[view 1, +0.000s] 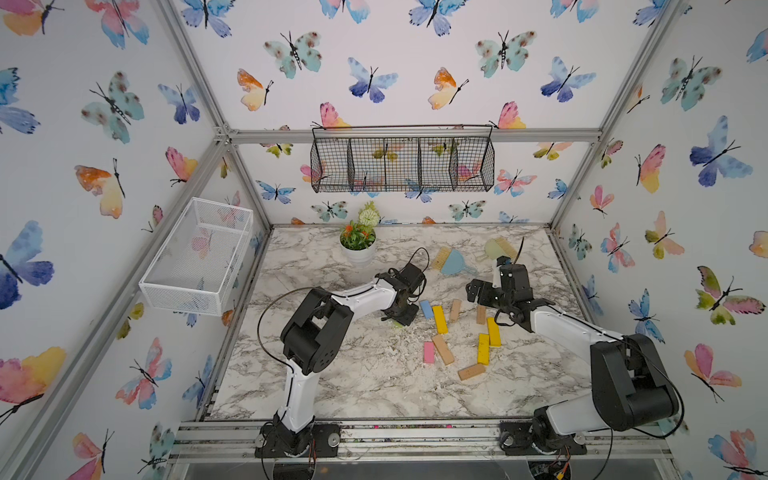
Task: Assemble the letter k with building blocks
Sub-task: Pick up the building block from the center of the board.
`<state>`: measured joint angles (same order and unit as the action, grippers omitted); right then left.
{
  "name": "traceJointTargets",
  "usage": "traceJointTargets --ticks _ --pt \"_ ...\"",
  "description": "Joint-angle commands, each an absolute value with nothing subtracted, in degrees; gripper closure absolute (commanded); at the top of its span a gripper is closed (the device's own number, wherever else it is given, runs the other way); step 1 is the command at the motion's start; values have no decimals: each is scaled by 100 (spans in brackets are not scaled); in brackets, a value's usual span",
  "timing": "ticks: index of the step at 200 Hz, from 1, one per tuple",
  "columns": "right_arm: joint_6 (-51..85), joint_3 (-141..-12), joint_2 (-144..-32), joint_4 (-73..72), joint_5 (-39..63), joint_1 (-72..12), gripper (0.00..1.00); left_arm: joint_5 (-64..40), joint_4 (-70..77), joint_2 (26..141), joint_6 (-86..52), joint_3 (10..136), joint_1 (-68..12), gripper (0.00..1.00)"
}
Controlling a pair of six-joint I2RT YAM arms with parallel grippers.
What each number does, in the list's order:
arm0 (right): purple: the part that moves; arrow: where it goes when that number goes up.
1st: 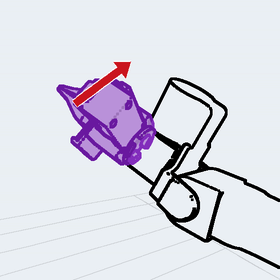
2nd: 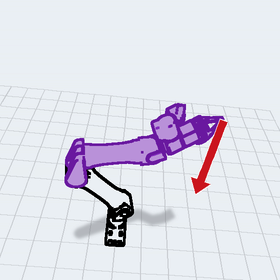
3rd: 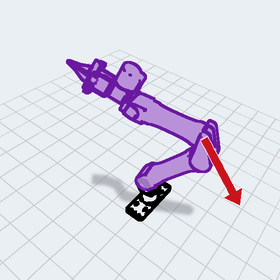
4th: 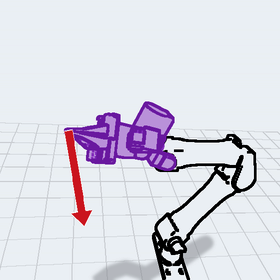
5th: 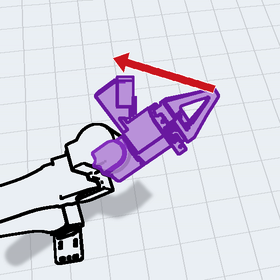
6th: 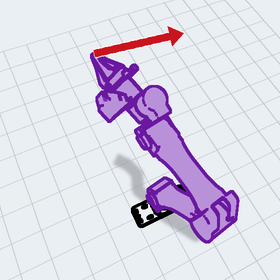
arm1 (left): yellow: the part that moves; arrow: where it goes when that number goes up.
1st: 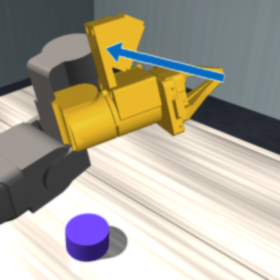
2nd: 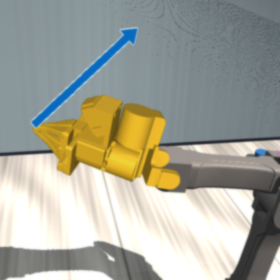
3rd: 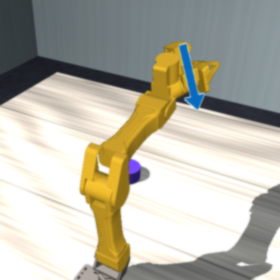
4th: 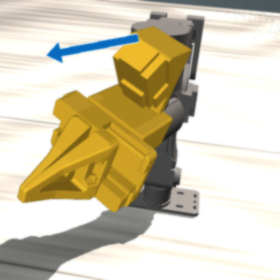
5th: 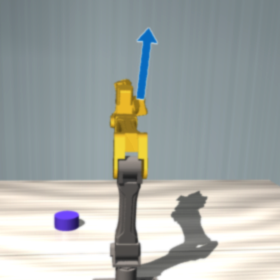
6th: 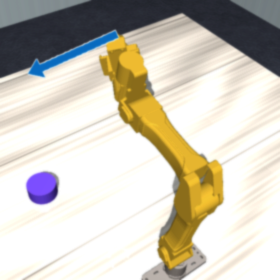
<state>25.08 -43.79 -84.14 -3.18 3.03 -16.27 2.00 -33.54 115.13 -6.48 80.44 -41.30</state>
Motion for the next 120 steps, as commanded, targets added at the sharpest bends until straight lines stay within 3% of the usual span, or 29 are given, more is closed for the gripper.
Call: traceJointTargets --ticks 1,55,120 --pt "2576 -4386 -8401 -246 262 -1652 2 328 -3244 11166 -1248 7937 -3994 83" --pt "2600 -4412 -8455 -244 301 -1661 2 -128 -2796 10655 -1789 7383 -3106 84" --pt "2628 -4474 -8553 -188 275 -1714 2 63 -3124 11135 -1833 7807 -2757 84"
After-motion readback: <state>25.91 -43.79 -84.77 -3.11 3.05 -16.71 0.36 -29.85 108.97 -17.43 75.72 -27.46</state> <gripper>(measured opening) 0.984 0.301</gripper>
